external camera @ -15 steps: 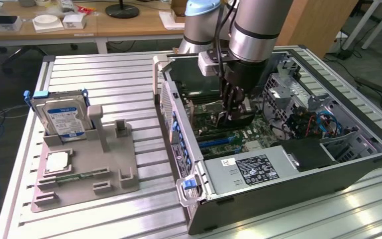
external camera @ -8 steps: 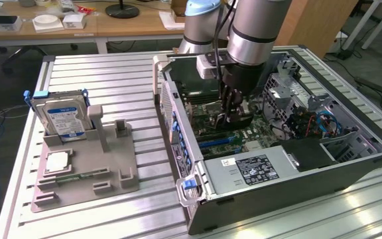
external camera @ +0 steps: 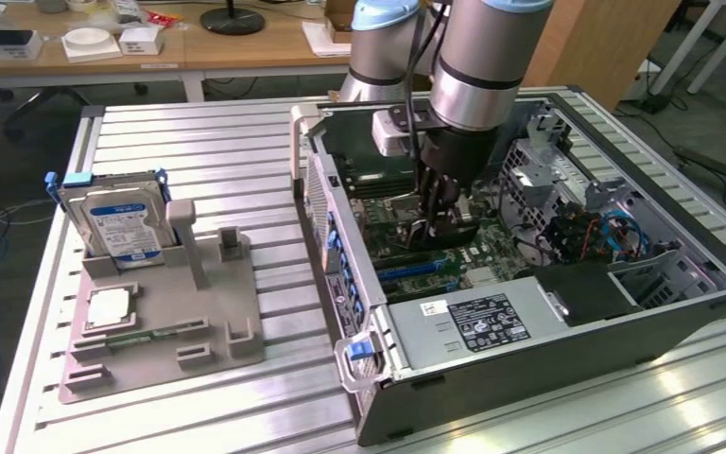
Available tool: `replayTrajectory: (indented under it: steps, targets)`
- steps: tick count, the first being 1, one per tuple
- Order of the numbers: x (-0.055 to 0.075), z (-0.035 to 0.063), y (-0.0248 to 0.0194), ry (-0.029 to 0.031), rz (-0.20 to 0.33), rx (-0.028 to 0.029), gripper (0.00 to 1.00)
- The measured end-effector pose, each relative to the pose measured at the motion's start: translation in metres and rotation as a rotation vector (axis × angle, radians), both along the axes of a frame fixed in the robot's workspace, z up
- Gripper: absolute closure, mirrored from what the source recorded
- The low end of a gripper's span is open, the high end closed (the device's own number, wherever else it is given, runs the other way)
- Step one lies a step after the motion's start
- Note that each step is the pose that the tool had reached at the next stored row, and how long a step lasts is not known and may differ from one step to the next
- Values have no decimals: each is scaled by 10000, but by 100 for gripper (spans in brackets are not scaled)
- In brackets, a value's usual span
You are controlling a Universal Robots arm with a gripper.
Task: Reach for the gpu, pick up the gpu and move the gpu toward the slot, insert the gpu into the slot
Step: 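Insert the gpu into the slot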
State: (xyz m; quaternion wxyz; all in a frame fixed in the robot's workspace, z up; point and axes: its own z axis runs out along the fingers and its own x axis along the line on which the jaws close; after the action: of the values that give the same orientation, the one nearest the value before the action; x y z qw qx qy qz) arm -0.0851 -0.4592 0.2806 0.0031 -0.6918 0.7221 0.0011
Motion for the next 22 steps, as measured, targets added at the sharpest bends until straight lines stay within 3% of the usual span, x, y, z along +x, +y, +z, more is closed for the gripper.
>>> replayTrajectory:
  steps: [4, 16, 22]
  targets:
    - [0, -23, 0, 33, 1, 0, 74]
    - [-19, -93, -1, 33, 2, -1, 74]
    - [42, -95, -1, 32, 2, 1, 74]
